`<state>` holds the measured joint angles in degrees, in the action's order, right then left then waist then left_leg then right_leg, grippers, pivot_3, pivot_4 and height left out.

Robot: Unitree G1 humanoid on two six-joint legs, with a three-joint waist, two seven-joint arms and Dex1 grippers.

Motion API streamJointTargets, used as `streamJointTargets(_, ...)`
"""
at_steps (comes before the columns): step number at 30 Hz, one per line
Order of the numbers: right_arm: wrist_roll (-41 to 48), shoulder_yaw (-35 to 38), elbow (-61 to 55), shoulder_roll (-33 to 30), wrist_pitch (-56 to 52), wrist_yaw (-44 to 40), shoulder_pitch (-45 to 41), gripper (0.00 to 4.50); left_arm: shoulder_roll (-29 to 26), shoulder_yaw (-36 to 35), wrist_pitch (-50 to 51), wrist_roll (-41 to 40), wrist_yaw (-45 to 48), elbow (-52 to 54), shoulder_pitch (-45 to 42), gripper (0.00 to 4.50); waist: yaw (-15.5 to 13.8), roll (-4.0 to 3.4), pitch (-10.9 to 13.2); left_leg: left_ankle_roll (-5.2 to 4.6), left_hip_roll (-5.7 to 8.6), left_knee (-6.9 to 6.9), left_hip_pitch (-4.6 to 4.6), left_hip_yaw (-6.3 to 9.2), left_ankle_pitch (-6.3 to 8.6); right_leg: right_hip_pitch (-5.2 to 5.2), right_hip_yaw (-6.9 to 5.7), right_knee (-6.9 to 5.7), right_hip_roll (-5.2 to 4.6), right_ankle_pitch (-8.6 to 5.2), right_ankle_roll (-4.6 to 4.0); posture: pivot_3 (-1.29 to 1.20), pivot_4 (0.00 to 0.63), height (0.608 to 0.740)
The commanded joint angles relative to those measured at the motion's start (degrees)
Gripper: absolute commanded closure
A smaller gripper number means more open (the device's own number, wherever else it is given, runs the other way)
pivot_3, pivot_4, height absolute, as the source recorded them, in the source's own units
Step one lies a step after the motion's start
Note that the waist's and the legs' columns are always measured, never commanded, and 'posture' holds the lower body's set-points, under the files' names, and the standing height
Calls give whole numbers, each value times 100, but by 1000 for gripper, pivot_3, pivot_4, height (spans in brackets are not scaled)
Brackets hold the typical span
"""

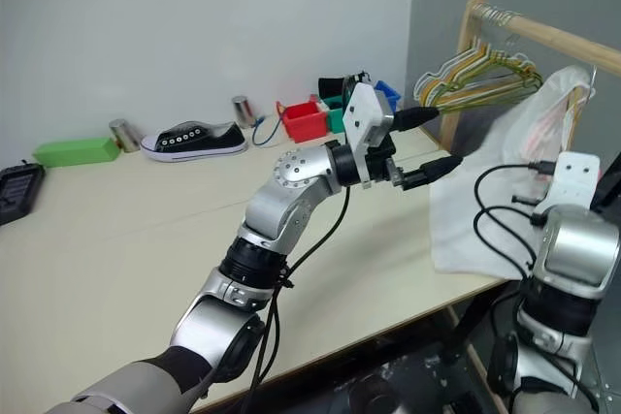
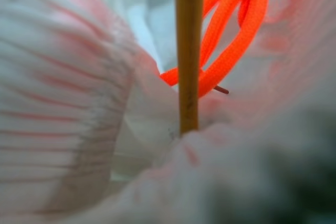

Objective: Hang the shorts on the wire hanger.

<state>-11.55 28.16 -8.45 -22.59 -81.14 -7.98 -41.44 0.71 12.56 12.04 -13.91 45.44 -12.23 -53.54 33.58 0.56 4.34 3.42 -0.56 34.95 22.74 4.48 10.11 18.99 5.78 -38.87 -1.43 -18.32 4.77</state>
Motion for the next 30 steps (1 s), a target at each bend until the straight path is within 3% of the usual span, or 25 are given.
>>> streamJointTargets(1, 295, 236, 803, -345, 538, 116, -593, 4500, 57, 28, -98, 64, -86, 105, -72, 12, 14, 1, 1, 0, 0, -6, -1, -1, 0, 0, -1, -1, -1, -2, -3, -440, 4, 740)
streamJointTargets(9, 801, 844, 2571, -904, 675, 362, -1435, 4500, -26, 1, -29, 92, -201, 237, -15, 12, -72, 2, 2, -2, 3, -16, 6, -6, 0, 6, 4, -4, -2, -9, -3, -428, 7, 740)
streamJointTargets(18, 1192, 1207, 3277, -988, 614, 737, -1734, 4500, -86, 14, -41, 129, -271, 253, -24, 12, -81, 3, 3, -2, 3, -15, 4, -9, -1, 6, 6, -3, -2, -9, -3, -417, 5, 740)
streamJointTargets(20, 1233, 1139, 3222, -977, 641, 790, -1667, 3970, -91, 16, -36, 132, -274, 256, -25, 0, -91, 3, 3, -2, 4, -15, 5, -9, -1, 6, 8, -3, -2, -9, -3, -414, 5, 740)
streamJointTargets(22, 1222, 1060, 3146, -977, 699, 833, -1619, 3793, -93, 15, -29, 136, -282, 264, -31, 0, -100, 3, 3, -2, 4, -16, 5, -9, -1, 7, 7, -2, -1, -10, -3, -412, 6, 740)
streamJointTargets(30, 1159, 376, 2462, -1072, 616, 779, -1284, 1886, -82, 41, -32, 165, -289, 269, -41, 0, -161, 3, 3, -2, 3, -16, 4, -9, -1, 8, 8, -1, -1, -10, -3, -416, 6, 740)
